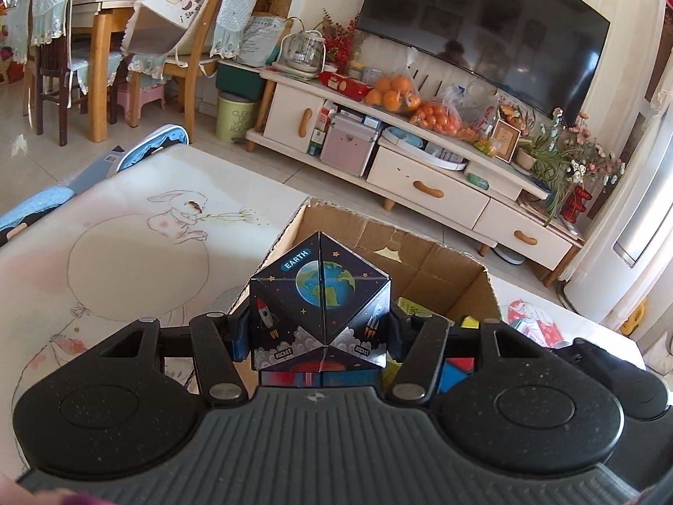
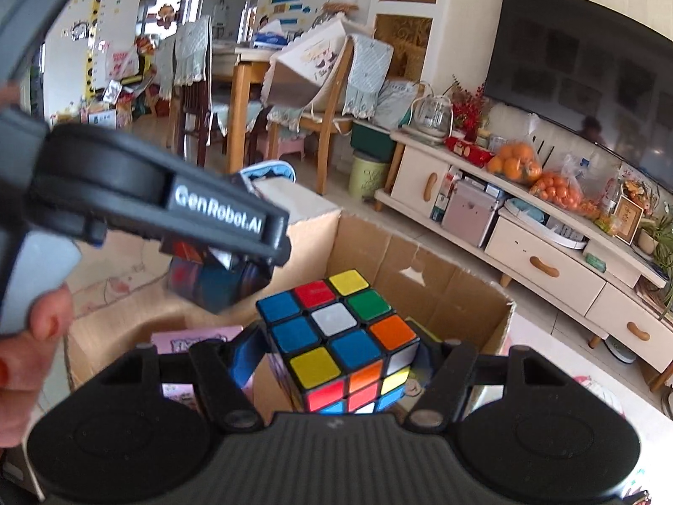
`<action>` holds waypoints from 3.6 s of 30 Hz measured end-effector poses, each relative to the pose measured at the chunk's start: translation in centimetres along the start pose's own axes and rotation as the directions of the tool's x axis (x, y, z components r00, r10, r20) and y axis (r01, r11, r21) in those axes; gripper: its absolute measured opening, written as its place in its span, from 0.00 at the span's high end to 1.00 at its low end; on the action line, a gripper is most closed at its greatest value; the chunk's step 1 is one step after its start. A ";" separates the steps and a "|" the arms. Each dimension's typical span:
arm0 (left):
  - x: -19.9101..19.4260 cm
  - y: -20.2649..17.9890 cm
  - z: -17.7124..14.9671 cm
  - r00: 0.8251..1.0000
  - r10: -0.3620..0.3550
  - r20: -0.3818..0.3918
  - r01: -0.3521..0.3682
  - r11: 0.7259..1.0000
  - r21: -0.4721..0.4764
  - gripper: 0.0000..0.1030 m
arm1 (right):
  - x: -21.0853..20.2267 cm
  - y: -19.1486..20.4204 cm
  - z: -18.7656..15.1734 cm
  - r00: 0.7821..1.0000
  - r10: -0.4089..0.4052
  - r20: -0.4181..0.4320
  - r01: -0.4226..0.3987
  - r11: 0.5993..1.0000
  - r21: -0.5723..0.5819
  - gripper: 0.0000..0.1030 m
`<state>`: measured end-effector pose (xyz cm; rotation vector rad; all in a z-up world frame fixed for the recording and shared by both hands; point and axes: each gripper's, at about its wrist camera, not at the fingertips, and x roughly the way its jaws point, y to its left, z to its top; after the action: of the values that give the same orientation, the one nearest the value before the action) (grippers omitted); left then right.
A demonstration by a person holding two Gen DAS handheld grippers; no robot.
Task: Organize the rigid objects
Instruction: 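Carry the pyramid box and Rubik's cube into the cardboard box and open both grippers, then move both open grippers back to the items on the table, then grasp the red-and-black headphone doll figure with the right gripper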
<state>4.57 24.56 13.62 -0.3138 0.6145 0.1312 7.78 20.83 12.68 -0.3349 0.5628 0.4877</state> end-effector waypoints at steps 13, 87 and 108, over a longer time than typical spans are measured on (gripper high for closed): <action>-0.8 -0.3 0.2 0.999 0.025 0.021 -0.025 1.000 0.018 0.16 | -1.8 0.5 -1.6 0.998 -0.048 0.044 0.046 0.998 0.035 0.07; -2.4 -5.8 -6.0 0.963 -0.259 0.071 0.197 0.863 0.465 0.00 | -12.0 -18.0 -19.9 0.855 -0.519 0.009 0.453 0.754 0.476 0.01; -0.7 -8.9 -9.5 0.959 -0.276 -0.068 0.269 0.803 0.533 0.00 | -9.0 -27.1 -22.1 0.936 -0.349 0.054 0.231 0.722 0.652 0.03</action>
<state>0.70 13.03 8.95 0.1504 0.5614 -0.3196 5.97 -14.42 4.81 0.2782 0.4612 -0.0066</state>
